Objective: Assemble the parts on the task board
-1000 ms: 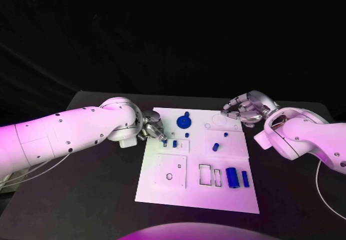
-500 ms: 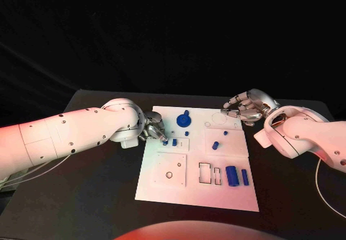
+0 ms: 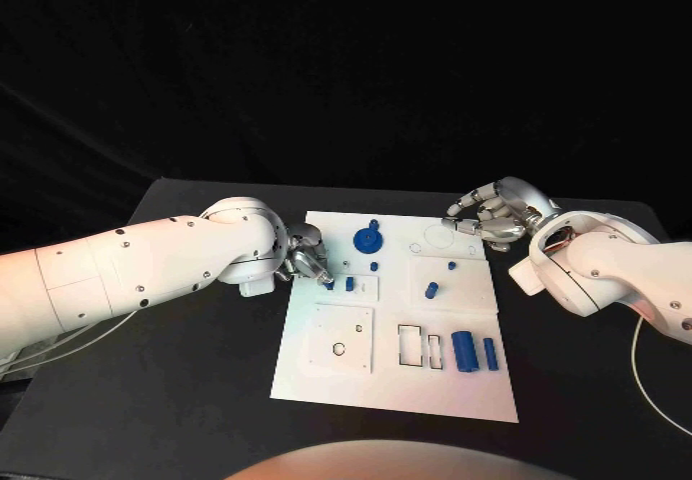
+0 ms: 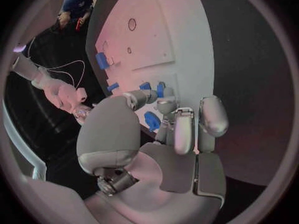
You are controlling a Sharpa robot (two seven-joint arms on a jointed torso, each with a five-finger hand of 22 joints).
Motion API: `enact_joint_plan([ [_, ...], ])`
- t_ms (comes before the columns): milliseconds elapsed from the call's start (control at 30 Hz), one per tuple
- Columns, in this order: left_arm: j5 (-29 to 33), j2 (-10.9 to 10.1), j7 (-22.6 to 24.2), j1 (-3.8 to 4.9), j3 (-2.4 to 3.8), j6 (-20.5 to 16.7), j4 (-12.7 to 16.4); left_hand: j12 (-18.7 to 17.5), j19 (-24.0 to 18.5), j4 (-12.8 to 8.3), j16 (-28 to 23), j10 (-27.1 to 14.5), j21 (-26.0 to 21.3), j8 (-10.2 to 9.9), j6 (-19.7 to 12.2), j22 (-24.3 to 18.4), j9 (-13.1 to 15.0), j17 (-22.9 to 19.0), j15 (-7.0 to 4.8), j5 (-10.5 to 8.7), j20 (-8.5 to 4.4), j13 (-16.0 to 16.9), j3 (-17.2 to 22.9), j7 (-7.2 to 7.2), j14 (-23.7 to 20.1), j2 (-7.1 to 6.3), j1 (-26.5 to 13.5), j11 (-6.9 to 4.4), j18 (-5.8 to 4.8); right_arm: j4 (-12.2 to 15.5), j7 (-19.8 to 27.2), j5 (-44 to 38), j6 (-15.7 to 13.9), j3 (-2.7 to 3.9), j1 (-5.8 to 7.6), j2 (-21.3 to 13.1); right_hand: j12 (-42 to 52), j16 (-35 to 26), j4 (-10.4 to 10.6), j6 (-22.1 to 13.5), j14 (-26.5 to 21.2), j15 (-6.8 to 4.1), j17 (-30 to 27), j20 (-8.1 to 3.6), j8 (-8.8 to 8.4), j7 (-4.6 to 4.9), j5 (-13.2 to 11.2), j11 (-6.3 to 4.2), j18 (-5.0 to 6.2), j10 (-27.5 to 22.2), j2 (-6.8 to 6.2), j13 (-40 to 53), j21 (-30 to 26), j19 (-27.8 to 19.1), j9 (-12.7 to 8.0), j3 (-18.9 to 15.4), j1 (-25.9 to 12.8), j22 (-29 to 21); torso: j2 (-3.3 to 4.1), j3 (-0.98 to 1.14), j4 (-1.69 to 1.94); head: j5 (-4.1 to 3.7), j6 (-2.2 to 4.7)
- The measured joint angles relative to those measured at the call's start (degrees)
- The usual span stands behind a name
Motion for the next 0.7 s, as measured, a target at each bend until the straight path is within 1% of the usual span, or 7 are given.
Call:
enact_joint_plan([
  [33, -0.03, -0.05, -0.05, -0.01, 0.0, 0.02, 0.02, 0.0, 0.0, -0.01, 0.0, 0.0, 0.0, -0.04, 0.0, 0.0, 0.0, 0.0, 0.0, 0.0, 0.0, 0.0, 0.01, 0.0, 0.0, 0.0, 0.0, 0.0, 0.0, 0.0, 0.0, 0.0, 0.0, 0.0, 0.0, 0.0, 0.0, 0.0, 0.0, 0.0, 0.0, 0.0, 0.0, 0.0, 0.0, 0.0, 0.0, 0.0, 0.0, 0.0, 0.0, 0.0, 0.0, 0.0, 0.0, 0.0, 0.0, 0.0, 0.0, 0.0, 0.0, 0.0, 0.0],
  [67, -0.05, -0.09, -0.09, -0.01, 0.0, 0.04, 0.04, 0.0, 0.0, -1.15, 0.0, 0.0, 0.0, -0.03, 0.0, 0.0, -0.01, 0.0, 0.0, 0.0, 0.0, 0.0, 1.15, 0.0, 0.0, 0.0, 0.0, 0.0, 0.0, 0.0, 0.0, 0.0, 0.0, 0.0, 0.0, -0.01, 0.0, 0.0, 0.0, 0.0, 0.0, 0.0, 0.0, 0.0, 0.0, 0.0, 0.0, 0.0, 0.0, 0.0, 0.0, 0.0, 0.0, 0.0, 0.0, 0.0, 0.0, 0.0, 0.0, 0.0, 0.0, 0.0, 0.0],
  [267, -0.13, -0.28, -0.3, -0.04, 0.03, 0.09, 0.15, 0.0, 0.0, -1.17, 0.0, 0.12, 0.0, 0.23, 0.21, 0.1, -0.12, 0.0, 0.0, 0.33, 0.0, 0.0, 1.17, 0.19, 0.0, 0.0, 0.0, 0.12, 0.0, -0.01, 0.0, 0.01, 0.0, 0.0, 0.0, -0.02, 0.0, 0.0, 0.0, 0.0, 0.0, 0.0, 0.0, 0.0, 0.0, 0.0, 0.0, 0.0, 0.0, 0.0, 0.0, 0.0, 0.0, 0.0, 0.0, 0.0, 0.0, 0.0, 0.01, -0.02, 0.01, 0.01, -0.08],
  [700, 0.05, -0.2, -0.46, -0.05, 0.05, 0.09, 0.18, 0.0, 0.0, -1.17, 0.0, 0.2, 0.0, 0.25, 0.25, 0.11, -0.1, 0.0, 0.0, 0.67, 0.0, 0.07, 1.17, 0.19, 0.0, 0.0, 0.0, 0.22, 0.0, -0.01, 0.0, 0.02, 0.0, 0.0, 0.0, -0.01, 0.0, 0.0, 0.0, 0.0, 0.0, 0.0, -0.01, 0.0, 0.0, 0.0, 0.0, 0.0, 0.0, 0.0, 0.0, -0.01, 0.0, 0.0, -0.01, 0.0, 0.0, -0.01, 0.03, -0.01, -0.01, 0.06, -0.01],
])
